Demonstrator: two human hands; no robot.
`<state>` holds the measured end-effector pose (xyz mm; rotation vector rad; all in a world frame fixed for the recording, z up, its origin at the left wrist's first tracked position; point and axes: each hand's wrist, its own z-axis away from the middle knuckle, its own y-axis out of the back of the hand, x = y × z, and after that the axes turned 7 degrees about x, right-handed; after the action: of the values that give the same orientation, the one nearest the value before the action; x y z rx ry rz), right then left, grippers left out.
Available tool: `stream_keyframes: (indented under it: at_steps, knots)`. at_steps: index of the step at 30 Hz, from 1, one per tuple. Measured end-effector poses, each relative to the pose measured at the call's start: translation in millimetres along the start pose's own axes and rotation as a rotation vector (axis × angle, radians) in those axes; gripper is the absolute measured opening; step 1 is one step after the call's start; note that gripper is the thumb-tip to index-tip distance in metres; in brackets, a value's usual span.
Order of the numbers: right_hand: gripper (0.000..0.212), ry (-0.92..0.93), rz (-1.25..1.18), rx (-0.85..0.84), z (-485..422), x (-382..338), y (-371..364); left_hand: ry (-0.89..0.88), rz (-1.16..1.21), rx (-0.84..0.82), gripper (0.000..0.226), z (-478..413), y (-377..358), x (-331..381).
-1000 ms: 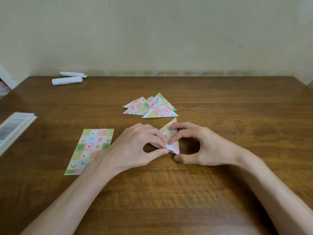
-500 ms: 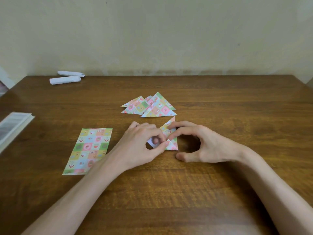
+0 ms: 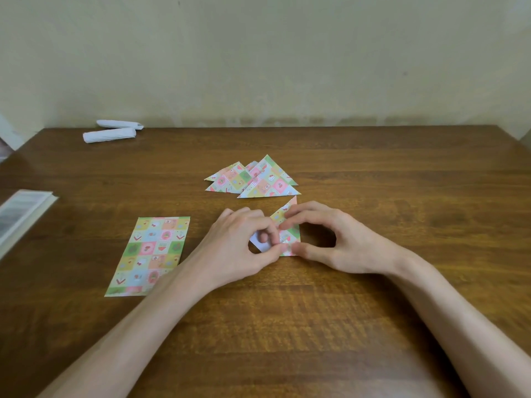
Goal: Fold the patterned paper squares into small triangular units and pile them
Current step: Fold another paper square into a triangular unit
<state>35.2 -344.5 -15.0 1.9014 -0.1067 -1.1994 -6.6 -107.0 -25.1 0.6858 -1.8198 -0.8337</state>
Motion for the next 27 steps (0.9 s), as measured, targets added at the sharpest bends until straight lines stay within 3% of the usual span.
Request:
stream_keyframes:
  at_steps: [27]
  knots:
    - [0.033,-0.02,0.054,-0.021,-0.1,1.9,-3.4,0.042,0.012,-0.069,0.018,-2.3,5.3,-4.6]
